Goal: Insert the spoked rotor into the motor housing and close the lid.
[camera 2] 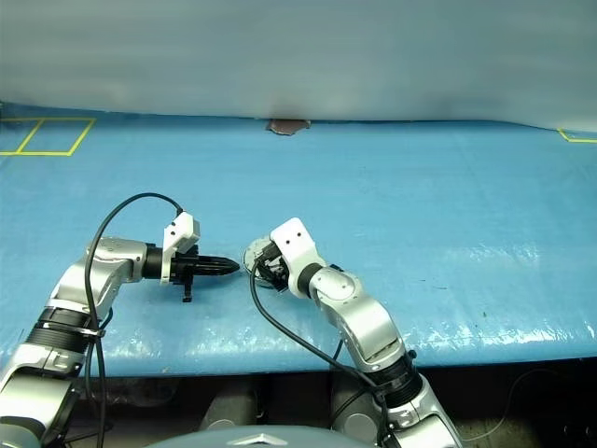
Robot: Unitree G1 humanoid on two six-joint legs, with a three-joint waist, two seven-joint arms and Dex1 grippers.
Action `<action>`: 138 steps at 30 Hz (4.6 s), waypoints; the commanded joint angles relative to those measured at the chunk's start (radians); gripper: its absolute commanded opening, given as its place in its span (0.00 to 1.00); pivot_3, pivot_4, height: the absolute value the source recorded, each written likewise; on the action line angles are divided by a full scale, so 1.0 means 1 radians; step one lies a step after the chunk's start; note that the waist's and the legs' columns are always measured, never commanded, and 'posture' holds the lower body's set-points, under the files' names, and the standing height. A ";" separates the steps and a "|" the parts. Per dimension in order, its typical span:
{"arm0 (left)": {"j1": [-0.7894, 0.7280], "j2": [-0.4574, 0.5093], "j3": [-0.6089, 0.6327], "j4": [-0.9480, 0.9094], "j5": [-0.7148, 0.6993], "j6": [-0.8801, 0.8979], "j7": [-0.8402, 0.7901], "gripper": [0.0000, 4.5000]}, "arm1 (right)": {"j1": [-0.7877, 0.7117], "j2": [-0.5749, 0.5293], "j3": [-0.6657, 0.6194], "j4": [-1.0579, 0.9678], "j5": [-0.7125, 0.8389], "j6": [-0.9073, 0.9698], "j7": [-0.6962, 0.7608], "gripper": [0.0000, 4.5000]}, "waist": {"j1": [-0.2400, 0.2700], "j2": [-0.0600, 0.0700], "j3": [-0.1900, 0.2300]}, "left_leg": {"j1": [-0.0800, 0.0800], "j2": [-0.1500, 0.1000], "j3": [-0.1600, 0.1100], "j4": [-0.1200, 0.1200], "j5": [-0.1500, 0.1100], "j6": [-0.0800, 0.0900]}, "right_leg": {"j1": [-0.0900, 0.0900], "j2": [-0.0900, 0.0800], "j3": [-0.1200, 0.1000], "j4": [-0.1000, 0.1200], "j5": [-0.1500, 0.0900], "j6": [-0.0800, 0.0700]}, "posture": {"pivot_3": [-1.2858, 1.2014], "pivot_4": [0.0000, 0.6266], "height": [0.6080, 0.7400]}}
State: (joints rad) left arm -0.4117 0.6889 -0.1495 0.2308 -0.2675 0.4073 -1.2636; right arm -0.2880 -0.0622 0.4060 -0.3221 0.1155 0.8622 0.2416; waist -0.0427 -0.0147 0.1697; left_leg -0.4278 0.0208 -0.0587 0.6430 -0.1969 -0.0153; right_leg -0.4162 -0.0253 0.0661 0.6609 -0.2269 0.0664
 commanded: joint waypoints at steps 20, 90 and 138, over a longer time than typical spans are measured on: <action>-0.003 0.004 0.009 -0.017 0.019 -0.015 0.001 0.00 | -0.027 0.088 -0.003 0.056 -0.006 0.028 -0.003 0.67 | -0.020 0.000 0.000 | 0.001 0.000 0.000 -0.001 0.000 0.000 | 0.000 0.000 0.000 0.000 0.000 0.000 | 0.52 0.24 1.00; -0.016 -0.041 -0.029 0.006 0.042 -0.022 0.019 0.00 | 0.055 -0.018 0.038 0.034 -0.057 -0.054 0.056 0.99 | -0.017 -0.005 -0.008 | 0.015 0.002 0.002 -0.016 0.000 0.000 | 0.006 0.000 0.000 -0.001 -0.004 -0.007 | 0.52 0.24 1.00; -0.021 -0.041 -0.009 0.013 0.039 -0.024 0.034 0.00 | 0.167 0.236 -0.487 0.237 1.145 0.109 -0.336 0.99 | -0.011 0.000 -0.005 | 0.013 0.003 0.003 -0.020 0.000 0.000 | 0.003 0.000 0.000 -0.003 -0.005 -0.008 | 0.52 0.24 1.00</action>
State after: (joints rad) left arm -0.4410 0.6464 -0.1488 0.2364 -0.2452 0.3799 -1.2418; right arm -0.1004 0.0701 -0.1275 -0.1066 1.2513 0.9683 -0.1045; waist -0.0540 -0.0149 0.1644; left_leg -0.4145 0.0245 -0.0555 0.6227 -0.1967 -0.0158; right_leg -0.4127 -0.0246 0.0665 0.6575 -0.2321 0.0580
